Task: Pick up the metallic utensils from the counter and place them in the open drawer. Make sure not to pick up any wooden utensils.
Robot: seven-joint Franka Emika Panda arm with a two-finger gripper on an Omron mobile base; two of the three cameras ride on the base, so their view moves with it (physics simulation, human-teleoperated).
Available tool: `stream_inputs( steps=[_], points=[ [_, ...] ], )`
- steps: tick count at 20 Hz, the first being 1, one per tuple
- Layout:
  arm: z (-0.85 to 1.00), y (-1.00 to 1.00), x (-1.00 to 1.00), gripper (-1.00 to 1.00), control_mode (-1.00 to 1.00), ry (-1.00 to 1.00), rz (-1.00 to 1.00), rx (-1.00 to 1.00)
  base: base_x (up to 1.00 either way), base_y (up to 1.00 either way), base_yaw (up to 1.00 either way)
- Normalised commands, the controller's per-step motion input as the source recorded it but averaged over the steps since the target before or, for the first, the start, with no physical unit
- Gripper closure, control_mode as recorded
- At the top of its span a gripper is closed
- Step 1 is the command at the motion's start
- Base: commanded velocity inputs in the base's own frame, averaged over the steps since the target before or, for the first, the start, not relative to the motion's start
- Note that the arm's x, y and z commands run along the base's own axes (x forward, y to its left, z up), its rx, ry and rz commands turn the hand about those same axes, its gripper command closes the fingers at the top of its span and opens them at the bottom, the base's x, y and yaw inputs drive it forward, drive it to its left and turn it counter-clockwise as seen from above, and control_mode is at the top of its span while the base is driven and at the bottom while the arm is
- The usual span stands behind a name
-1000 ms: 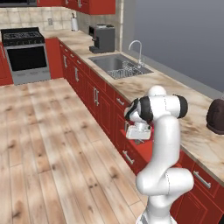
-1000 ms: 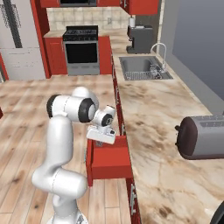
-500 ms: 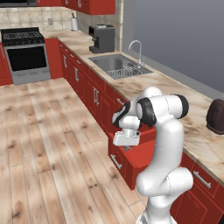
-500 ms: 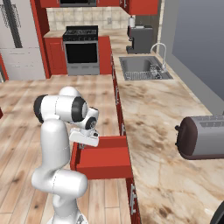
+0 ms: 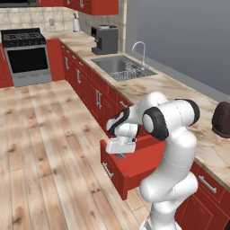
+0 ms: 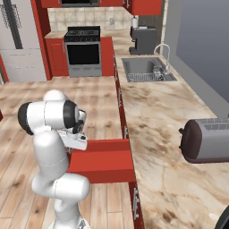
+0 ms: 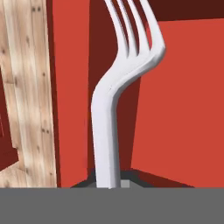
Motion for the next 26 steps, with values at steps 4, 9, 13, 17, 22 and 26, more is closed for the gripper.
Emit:
stream_inputs(
  steps=[4, 9, 13, 17, 22, 26],
  points=[
    [0.88, -0.01, 0.12, 1.0, -1.0, 0.11, -0.01, 0.0, 0.0, 0.0, 0.0],
    [0.53, -0.28, 0.18, 1.0, -1.0, 0.09, -0.01, 0.0, 0.0, 0.0, 0.0],
    [0.01, -0.47, 0.08, 1.0, -1.0, 0.08, 0.0, -0.11, 0.0, 0.0, 0.0],
    [-0.02, -0.32, 0.2, 1.0, -1.0, 0.1, 0.0, -0.23, 0.0, 0.0, 0.0],
    [-0.21, -0.13, 0.09, 1.0, -1.0, -0.05, 0.0, -0.17, 0.0, 0.0, 0.0],
    [-0.54, -0.15, -0.02, 1.0, -1.0, -0.25, 0.0, -0.02, 0.0, 0.0, 0.0]
  ],
)
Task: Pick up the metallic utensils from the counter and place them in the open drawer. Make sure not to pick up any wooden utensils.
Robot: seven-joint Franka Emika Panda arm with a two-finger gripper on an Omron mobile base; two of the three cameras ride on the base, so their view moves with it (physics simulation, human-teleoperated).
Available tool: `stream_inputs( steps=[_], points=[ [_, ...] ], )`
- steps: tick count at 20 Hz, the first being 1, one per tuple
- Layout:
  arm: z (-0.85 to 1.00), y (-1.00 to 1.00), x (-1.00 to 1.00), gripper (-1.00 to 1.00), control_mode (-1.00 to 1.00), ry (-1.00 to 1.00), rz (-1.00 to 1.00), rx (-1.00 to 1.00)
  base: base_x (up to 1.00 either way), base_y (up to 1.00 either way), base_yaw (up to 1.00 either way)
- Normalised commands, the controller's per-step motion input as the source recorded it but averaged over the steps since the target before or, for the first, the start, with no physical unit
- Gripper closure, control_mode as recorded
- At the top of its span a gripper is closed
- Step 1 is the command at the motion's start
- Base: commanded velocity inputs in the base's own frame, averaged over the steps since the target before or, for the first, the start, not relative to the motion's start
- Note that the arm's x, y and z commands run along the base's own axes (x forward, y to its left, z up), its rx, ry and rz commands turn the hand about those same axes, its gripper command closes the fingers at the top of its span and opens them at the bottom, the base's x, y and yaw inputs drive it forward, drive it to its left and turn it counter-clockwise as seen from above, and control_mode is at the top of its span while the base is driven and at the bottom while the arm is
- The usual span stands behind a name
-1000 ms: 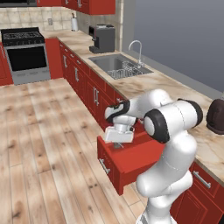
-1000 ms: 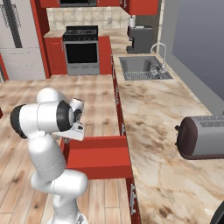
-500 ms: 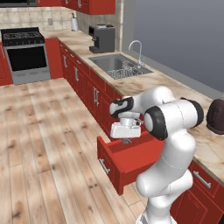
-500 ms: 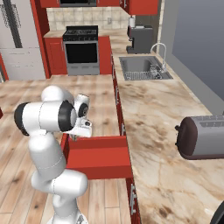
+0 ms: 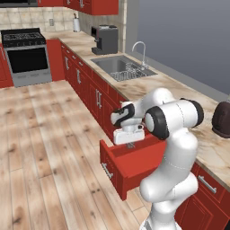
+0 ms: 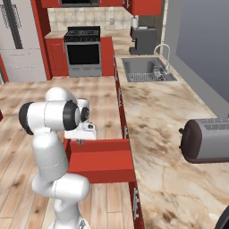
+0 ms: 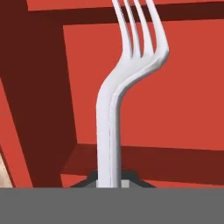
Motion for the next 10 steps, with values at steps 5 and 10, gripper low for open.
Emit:
stream_inputs(
  steps=[5, 10],
  points=[
    [-0.14, -0.31, -0.52, 1.0, -1.0, -0.27, 0.0, 0.0, 0.0, 0.0, 0.0],
    [0.0, -0.13, -0.54, 1.0, -1.0, -0.2, 0.0, 0.0, 0.0, 0.0, 0.0]
  ],
)
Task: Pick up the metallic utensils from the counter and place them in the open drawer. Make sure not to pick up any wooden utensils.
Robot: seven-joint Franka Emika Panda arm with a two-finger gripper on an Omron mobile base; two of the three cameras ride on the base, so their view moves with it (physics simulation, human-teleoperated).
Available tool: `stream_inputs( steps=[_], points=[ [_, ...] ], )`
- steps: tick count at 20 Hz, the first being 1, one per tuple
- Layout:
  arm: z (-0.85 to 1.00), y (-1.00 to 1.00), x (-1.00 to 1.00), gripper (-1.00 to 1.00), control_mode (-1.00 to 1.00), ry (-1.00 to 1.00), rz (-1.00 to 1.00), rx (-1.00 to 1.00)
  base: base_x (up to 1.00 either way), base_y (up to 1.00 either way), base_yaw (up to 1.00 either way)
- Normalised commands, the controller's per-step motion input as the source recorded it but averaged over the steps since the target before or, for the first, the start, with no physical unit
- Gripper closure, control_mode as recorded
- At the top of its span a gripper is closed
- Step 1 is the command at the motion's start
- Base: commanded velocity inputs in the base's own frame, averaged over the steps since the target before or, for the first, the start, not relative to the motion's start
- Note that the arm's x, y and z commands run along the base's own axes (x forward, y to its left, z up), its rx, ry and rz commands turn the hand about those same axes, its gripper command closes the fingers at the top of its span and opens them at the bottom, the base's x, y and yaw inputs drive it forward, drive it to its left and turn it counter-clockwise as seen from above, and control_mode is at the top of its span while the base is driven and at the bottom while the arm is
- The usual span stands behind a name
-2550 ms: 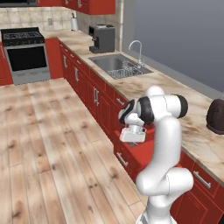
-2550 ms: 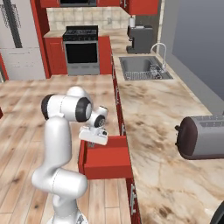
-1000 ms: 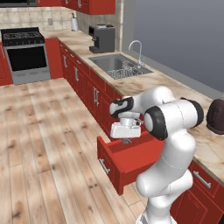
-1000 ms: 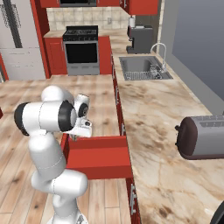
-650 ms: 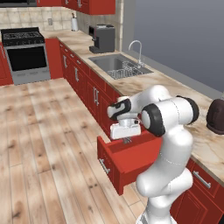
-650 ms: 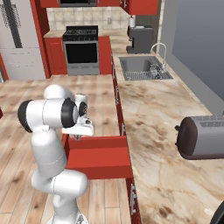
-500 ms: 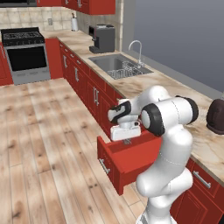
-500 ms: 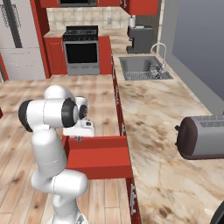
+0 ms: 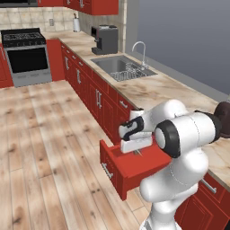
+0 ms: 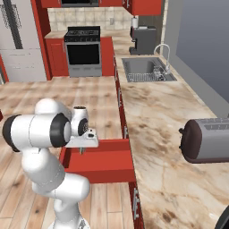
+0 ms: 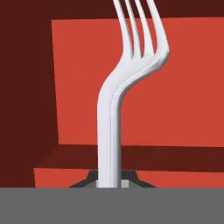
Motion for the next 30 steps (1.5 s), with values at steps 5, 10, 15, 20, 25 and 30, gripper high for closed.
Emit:
stream_inputs(
  steps=[5, 10, 15, 20, 25, 30],
  points=[
    [-0.32, 0.0, 0.13, 1.0, -1.0, -0.04, 0.0, 0.0, 0.0, 0.0, 0.0],
    [-0.28, 0.0, 0.26, 1.0, -1.0, -0.02, 0.0, 0.0, 0.0, 0.0, 0.0],
    [-0.4, 0.0, 0.19, 1.0, -1.0, 0.0, 0.0, 0.0, 0.0, 0.0, 0.0],
    [-0.08, 0.0, 0.01, 1.0, -1.0, 0.0, 0.12, 0.0, 0.0, 0.0, 0.0],
    [0.0, 0.0, 0.01, 1.0, -1.0, 0.0, 0.33, 0.0, 0.0, 0.0, 0.0],
    [-0.15, 0.0, 0.35, 1.0, -1.0, 0.03, 0.41, 0.0, 0.0, 0.0, 0.0]
  ],
)
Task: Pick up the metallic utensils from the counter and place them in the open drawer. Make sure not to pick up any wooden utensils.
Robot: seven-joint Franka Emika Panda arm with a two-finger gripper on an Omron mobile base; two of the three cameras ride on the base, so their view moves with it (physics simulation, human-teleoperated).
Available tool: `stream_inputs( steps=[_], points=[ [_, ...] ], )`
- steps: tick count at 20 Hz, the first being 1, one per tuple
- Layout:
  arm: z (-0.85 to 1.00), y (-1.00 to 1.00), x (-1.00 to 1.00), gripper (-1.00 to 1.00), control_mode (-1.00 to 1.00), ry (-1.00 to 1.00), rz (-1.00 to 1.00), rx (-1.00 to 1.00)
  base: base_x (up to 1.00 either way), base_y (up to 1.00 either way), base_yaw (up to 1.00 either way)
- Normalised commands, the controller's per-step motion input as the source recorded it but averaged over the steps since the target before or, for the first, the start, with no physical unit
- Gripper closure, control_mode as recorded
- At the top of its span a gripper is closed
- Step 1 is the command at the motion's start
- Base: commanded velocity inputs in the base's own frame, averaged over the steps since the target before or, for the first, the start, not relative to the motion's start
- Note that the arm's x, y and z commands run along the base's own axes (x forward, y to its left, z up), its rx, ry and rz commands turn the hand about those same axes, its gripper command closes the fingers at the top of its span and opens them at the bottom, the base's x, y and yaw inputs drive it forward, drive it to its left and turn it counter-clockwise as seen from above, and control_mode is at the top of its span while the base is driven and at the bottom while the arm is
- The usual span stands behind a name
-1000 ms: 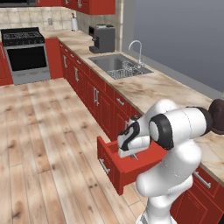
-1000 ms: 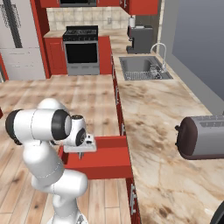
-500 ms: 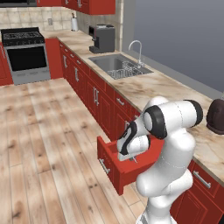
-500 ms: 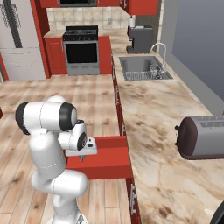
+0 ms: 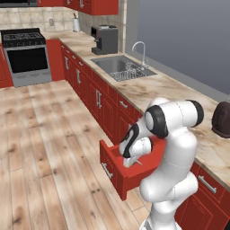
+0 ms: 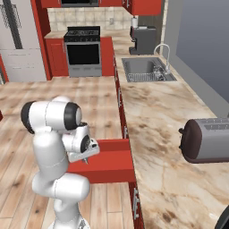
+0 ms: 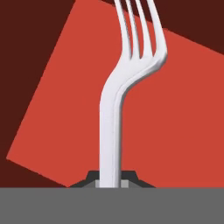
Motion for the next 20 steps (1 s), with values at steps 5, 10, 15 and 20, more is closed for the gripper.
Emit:
stream_inputs(
  steps=[5, 10, 15, 20],
  points=[
    [-0.09, 0.0, 0.24, 1.0, -1.0, 0.0, 0.28, 0.0, 0.0, 0.0, 0.0],
    [-0.11, 0.0, 0.0, 1.0, -1.0, 0.0, 0.07, 0.0, 0.0, 0.0, 0.0],
    [-0.55, 0.0, 0.0, 1.0, -1.0, 0.01, 0.01, 0.0, 0.0, 0.0, 0.0],
    [-0.37, 0.0, 0.0, 1.0, -1.0, 0.01, 0.02, 0.0, 0.0, 0.0, 0.0]
  ],
)
